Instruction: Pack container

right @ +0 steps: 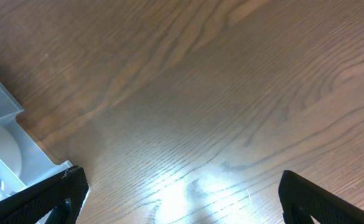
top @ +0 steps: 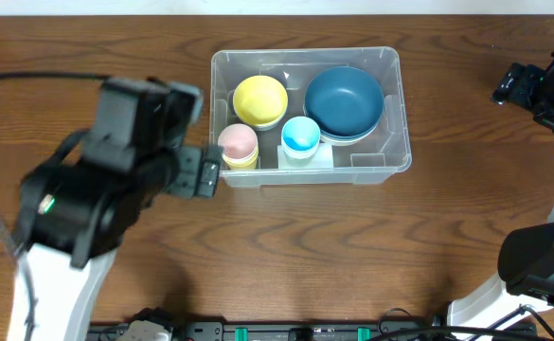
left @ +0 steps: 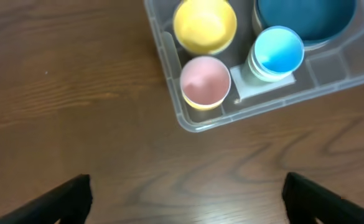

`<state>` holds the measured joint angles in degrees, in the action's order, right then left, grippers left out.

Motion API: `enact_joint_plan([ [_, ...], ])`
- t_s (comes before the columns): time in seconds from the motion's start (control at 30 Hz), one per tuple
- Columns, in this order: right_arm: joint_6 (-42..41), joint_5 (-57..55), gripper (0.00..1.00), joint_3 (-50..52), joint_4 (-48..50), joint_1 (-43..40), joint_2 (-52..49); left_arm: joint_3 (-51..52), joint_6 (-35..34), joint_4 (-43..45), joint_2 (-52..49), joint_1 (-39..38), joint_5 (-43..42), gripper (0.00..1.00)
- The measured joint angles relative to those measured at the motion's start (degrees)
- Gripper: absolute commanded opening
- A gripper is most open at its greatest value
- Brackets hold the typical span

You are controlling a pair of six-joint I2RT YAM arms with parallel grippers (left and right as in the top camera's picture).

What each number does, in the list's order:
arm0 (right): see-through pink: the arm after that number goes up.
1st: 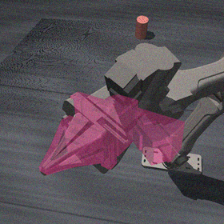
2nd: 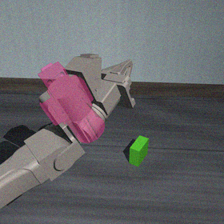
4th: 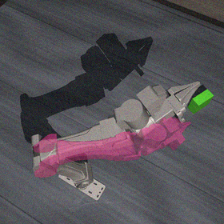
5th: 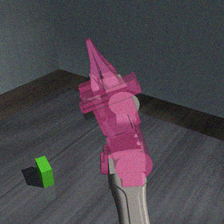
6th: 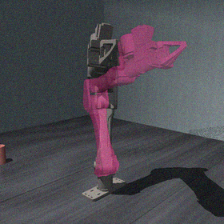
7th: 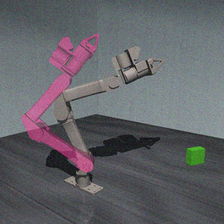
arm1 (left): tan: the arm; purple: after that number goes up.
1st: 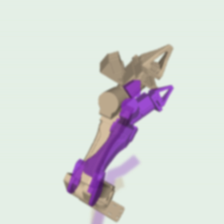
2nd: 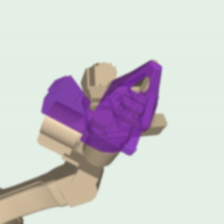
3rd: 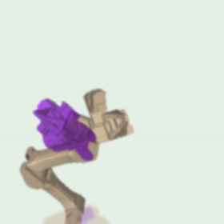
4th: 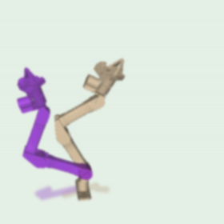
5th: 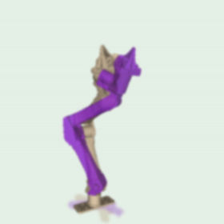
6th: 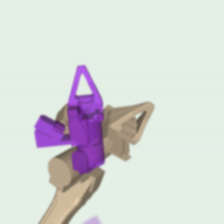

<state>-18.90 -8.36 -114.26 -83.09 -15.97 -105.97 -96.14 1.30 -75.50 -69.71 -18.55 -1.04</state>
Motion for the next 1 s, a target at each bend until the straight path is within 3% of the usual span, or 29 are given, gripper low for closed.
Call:
enact_joint_plan([
  [0.4,0.0,0.0,0.99,0.0,0.0,0.0,0.0,0.0,0.2,-4.3,15.4,0.1,0.0,0.98],
  [1.0,0.0,0.0,0.99,0.0,0.0,0.0,0.0,0.0,3.3,-8.3,22.6,0.1,0.0,0.98],
])
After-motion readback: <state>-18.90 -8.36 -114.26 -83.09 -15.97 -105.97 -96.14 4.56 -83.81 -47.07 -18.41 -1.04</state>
